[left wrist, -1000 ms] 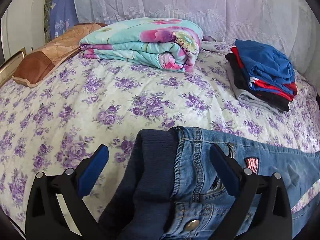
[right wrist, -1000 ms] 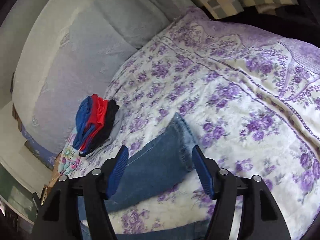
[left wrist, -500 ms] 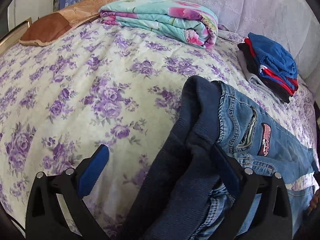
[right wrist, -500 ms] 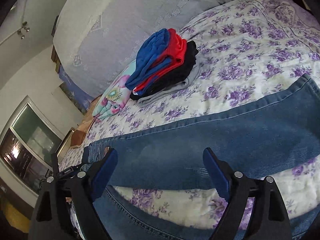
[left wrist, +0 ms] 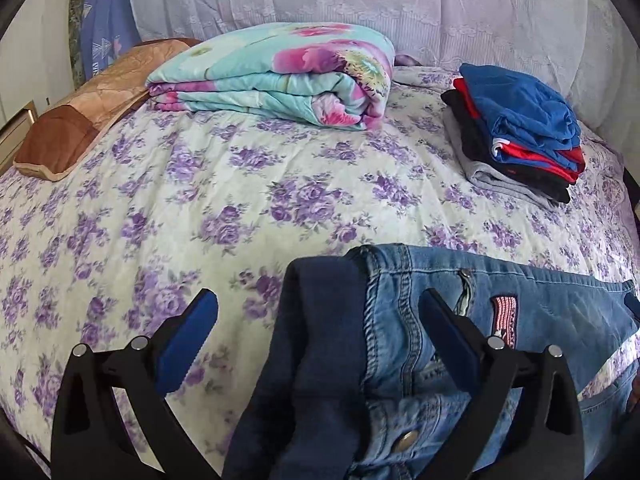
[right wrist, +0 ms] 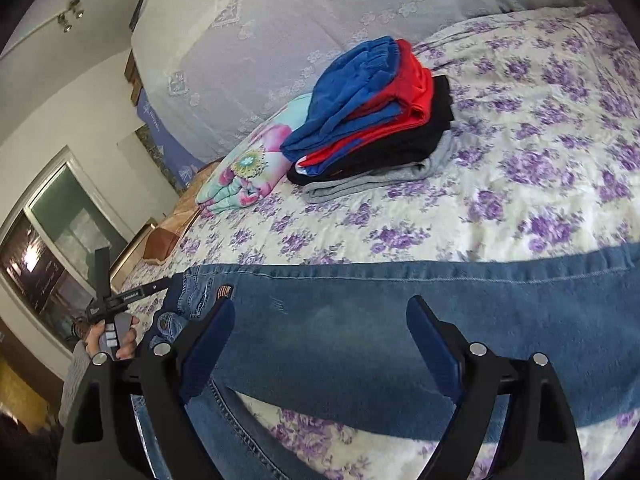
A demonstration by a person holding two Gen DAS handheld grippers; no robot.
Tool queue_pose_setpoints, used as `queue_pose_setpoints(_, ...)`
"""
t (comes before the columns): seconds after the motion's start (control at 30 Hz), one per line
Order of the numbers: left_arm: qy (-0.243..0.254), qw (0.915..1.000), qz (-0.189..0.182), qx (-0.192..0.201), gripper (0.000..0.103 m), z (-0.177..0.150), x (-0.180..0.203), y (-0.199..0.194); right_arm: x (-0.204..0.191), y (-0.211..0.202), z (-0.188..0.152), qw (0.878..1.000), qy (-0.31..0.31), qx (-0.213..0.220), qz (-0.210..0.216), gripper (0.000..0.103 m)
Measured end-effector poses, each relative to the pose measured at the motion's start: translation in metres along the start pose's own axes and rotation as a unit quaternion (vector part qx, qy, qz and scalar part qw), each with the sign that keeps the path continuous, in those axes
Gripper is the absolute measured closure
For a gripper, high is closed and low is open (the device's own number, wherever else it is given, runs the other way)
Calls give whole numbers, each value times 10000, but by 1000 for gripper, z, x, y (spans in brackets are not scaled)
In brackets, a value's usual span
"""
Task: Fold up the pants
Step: 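Lift the jeans off the bed with both grippers, turning them over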
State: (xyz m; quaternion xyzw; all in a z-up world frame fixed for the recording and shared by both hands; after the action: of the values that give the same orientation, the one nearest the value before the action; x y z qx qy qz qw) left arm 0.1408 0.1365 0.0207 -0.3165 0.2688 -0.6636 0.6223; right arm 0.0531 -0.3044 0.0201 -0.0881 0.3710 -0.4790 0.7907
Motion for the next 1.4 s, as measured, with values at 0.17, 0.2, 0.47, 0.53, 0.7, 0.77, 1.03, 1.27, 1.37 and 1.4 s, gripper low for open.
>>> queue_pose_setpoints(0.17,-40,9992,-102,-389,5,-8,3,43,-10,35,10,9954,-768,-564,-40,15)
queue_pose_setpoints(0.2,-41,9991,-119,-400,5,-9,3,44,-9,41,12,9940,-880,-651,-84,15)
queue_pose_setpoints(0.47,69,9996,-30,-258,5,-11,7,39,-2,83,32,9817,-1542,-1115,-119,15)
queue_pose_setpoints(0.53,37,9996,-99,-279,5,-11,5,41,-5,92,39,9743,-1914,-1188,-65,13)
queue_pose_setpoints(0.7,-107,9990,-314,-289,5,-10,1,42,-14,118,40,9463,-2783,-1644,81,10)
queue_pose_setpoints(0.77,-110,9991,-351,-219,5,-9,1,40,-17,130,36,9367,-2947,-1891,25,10)
queue_pose_setpoints(1.03,-115,9992,-386,22,5,1,0,23,-7,150,32,9322,-2826,-2260,86,46)
queue_pose_setpoints(1.27,38,9974,-549,-461,36,5,4,41,-11,144,30,9317,-2857,-2240,106,83)
queue_pose_setpoints(1.37,8,9973,-581,-439,44,8,1,40,-13,135,29,9338,-2848,-2162,95,94)
queue_pose_setpoints(1.4,-22,9969,-648,-436,45,9,0,38,-15,131,28,9345,-2856,-2121,98,95)
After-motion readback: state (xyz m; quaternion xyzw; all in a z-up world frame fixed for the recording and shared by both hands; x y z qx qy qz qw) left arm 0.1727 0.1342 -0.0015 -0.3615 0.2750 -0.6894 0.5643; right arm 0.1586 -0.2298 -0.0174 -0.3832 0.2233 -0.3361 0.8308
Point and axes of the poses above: each gripper's, at about its wrist camera, not at the fingertips, and y roughly the way its jaws point, x to its right, z to its top, the point moved 2 cm from there along y, roughly the way its jaws point, and after that the axes turned 1 degree about z, right-handed, at the moved point
